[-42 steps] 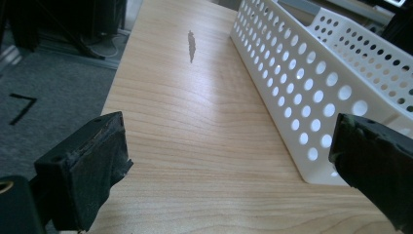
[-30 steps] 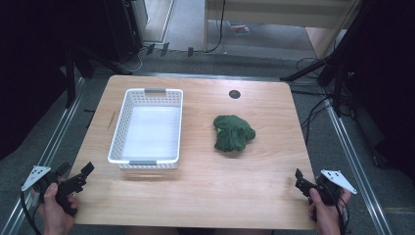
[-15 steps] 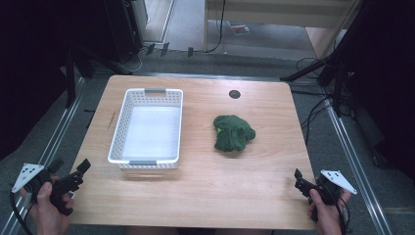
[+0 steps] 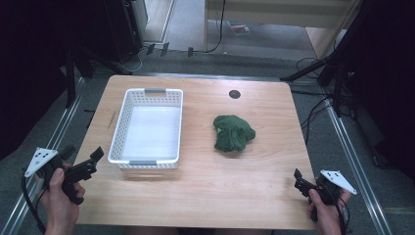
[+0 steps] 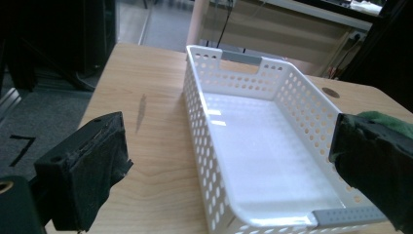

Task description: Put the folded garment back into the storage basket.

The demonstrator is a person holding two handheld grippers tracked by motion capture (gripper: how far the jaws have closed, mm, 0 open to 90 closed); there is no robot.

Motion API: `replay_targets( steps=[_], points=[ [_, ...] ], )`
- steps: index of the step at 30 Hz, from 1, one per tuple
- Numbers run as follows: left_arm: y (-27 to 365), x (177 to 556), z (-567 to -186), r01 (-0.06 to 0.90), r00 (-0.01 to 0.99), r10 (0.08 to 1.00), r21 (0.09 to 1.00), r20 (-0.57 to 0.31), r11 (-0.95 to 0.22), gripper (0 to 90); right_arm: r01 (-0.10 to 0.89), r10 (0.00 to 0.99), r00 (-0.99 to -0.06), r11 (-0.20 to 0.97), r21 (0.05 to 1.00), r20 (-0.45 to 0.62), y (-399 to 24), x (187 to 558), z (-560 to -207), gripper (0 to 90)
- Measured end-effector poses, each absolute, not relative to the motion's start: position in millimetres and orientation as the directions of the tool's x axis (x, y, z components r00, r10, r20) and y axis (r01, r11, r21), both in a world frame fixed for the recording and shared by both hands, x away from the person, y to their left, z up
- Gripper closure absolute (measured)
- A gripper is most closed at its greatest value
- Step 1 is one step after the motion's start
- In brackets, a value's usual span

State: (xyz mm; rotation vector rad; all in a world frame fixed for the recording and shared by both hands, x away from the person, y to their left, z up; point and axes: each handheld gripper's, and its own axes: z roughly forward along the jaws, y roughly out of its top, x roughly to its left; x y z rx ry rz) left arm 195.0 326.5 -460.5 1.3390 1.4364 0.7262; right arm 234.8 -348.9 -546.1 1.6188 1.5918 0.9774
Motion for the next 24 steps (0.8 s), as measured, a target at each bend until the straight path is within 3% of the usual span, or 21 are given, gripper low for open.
replay_targets(
  steps=[24],
  points=[
    [210.6,257.6,-444.1,0.438,0.256,0.94,0.894,-0.223,0.093,1.2,0.507,0.997,-0.014,-0.058,0.86,0.076,-348.7,235.2,-546.2,9.0]
  ],
)
